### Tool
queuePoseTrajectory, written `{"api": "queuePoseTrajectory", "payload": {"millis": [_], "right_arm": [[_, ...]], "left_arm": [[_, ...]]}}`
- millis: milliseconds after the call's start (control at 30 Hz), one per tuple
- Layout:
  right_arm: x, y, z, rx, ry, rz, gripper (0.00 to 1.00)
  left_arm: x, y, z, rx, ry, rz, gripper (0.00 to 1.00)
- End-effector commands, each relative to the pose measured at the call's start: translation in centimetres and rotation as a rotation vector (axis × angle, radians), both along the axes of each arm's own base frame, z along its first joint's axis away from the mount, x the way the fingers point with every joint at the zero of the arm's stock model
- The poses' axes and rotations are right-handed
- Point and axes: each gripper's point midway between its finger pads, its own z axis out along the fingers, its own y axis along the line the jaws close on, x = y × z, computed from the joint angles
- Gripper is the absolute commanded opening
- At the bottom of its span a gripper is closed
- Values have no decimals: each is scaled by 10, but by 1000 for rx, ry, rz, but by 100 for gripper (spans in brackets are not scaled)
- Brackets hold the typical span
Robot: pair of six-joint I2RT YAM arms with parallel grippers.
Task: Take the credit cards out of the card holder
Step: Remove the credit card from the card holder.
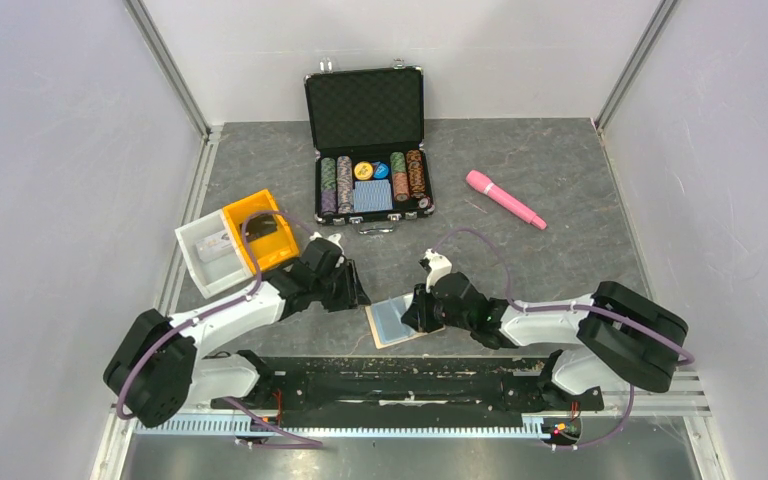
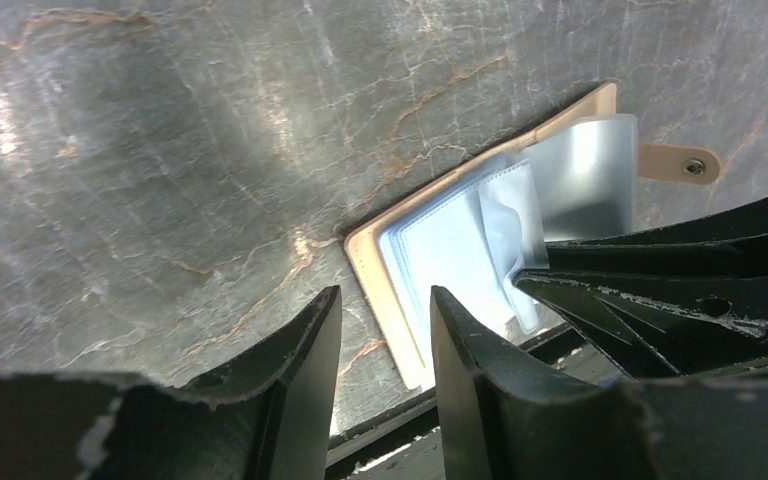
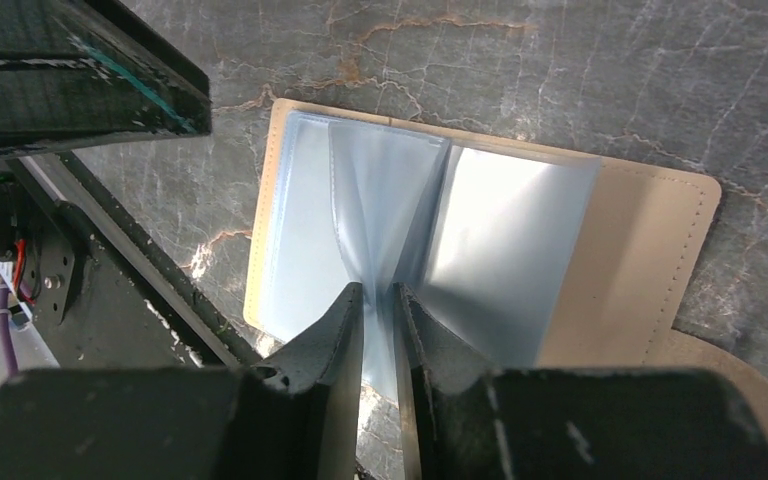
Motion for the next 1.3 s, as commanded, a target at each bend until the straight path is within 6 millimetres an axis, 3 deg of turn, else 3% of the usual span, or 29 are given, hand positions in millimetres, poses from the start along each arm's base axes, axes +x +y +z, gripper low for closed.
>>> {"api": "queuePoseTrajectory", "payload": {"millis": [0,767,1067,1267], "right_arm": [[2,6,18,69,-28,14,20],[-2,7,27,145,-36,41,22],[3,-8,42,125,-105,18,44],[4,-20,59,118,-178,14,42]], "left_arm": [[11,-22,17,-93,-38,-43,44],[-1,-66,5,-130,48,-164,32],[-1,-85,10,-141,57,-186,33],[-1,-108,15,-179,53,-227,34]]}}
